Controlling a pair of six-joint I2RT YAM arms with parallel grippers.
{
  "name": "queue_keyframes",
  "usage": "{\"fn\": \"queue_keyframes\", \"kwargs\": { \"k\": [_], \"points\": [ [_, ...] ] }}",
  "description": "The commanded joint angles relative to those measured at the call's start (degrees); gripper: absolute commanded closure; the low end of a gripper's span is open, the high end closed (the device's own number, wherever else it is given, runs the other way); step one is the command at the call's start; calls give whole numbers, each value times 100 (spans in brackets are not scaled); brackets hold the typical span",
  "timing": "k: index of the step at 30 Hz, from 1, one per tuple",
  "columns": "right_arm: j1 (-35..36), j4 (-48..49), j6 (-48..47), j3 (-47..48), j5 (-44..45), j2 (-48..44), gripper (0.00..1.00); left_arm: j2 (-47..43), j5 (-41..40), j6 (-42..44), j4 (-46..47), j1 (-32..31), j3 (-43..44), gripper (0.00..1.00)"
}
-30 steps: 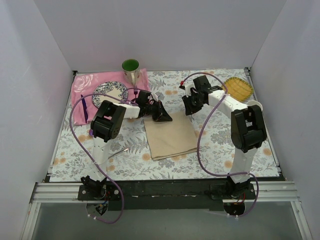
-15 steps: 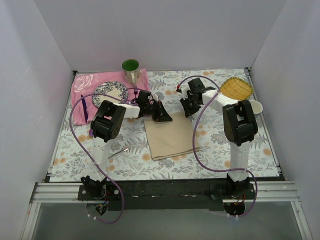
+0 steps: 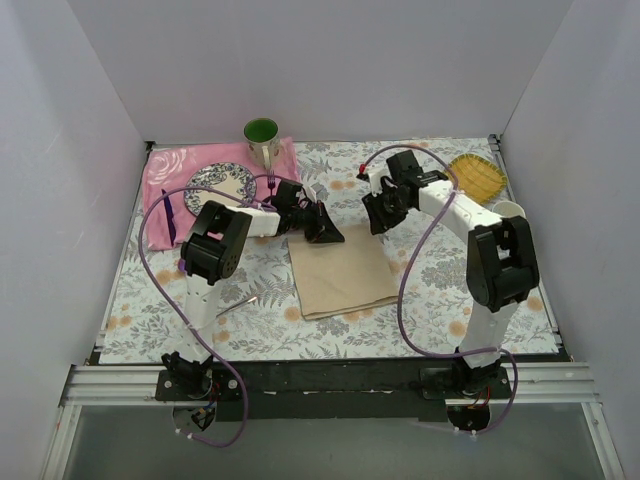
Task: Fold the napkin into a case and place the utensils inside
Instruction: Pick up the top corner of the square folded napkin from the center of the board.
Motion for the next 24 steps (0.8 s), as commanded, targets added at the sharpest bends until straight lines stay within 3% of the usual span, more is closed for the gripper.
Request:
{"fn": "queue_keyframes", "kwargs": {
  "k": [1,4,7,8,9,11,12,19,24],
  "points": [
    [8,-284,-88,112,-856,-666,58,-724,61,322,30,27,-139,92],
    [17,-337,-10,-81,-1515,-798,62,-1401,438,496,66,211,-385,78],
    [17,-303,210,-511,-2001,-816,68,-2156,800,1452,-477,484,-544,64],
    [17,-233,211,-799,-2054,-860,69,-2315,1036,1899,-819,519,-526,59],
    [17,-180,202,-924,-2080,-895,70,-2464,1021,3365,-1788,545,-483,56],
    [17,-153,141,-1161,-2159,-939,72,-3088,811,4700,-2541,493,-657,50],
    [17,-161,123,-1362,-2195,-948,73,-3360,740,5751,-3023,415,-815,48],
    [17,-83,-263,-1786,-1818,-790,73,-5706,-235,9642,-3644,-420,-3169,52],
    [17,-109,-553,-1830,-1632,-579,73,-6149,-561,10244,-3055,-912,-4033,61]
  ]
}}
